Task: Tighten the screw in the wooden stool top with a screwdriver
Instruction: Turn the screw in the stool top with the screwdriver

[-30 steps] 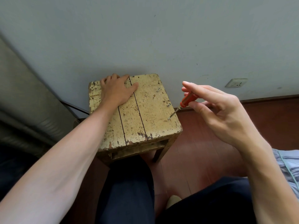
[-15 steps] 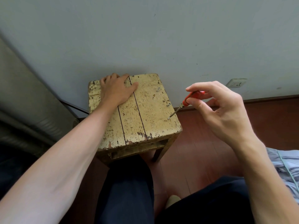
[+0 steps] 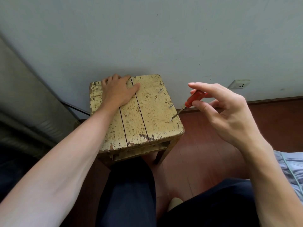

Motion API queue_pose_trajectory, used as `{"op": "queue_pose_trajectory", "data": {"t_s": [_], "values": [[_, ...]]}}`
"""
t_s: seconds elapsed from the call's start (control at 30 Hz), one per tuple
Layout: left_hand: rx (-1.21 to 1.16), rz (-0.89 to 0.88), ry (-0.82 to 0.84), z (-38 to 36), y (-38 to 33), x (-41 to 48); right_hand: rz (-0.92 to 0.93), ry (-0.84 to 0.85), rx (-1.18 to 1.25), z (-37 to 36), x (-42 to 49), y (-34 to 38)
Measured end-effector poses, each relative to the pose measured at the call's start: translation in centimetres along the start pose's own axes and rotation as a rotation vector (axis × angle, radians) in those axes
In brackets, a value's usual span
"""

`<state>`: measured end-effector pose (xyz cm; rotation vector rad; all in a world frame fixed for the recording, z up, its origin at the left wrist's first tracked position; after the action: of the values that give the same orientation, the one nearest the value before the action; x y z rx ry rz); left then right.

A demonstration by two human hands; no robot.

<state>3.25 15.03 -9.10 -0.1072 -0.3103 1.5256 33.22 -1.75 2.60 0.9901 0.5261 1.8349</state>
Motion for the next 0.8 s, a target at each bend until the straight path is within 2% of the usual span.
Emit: {"op": "queue_pose_trajectory", "data": {"t_s": [0.33, 0.57, 0.8], "values": [[0.001, 0.003, 0.006, 0.09, -0.02, -0.01, -0.002, -0.098, -0.069, 0.00, 0.06, 0.55], [-0.006, 0.000, 0.007, 0.04, -0.02, -0.03, 0.009, 0.043, 0.012, -0.03, -0.11, 0.21], [-0.004, 0.003, 0.002, 0.05, -0.03, -0.05, -0.077, 0.001, 0.064, -0.02, -0.06, 0.14]]}}
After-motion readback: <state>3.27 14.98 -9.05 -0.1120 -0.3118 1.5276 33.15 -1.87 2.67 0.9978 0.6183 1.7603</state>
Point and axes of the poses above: each hand's wrist, its own x-axis towards the middle knuckle, its own z-axis out of the back of the hand, y = z × x, the point moved 4 cm from there along x, towards the middle knuckle, and after that the axes turned 5 degrees about -z, right-handed, at the moved point
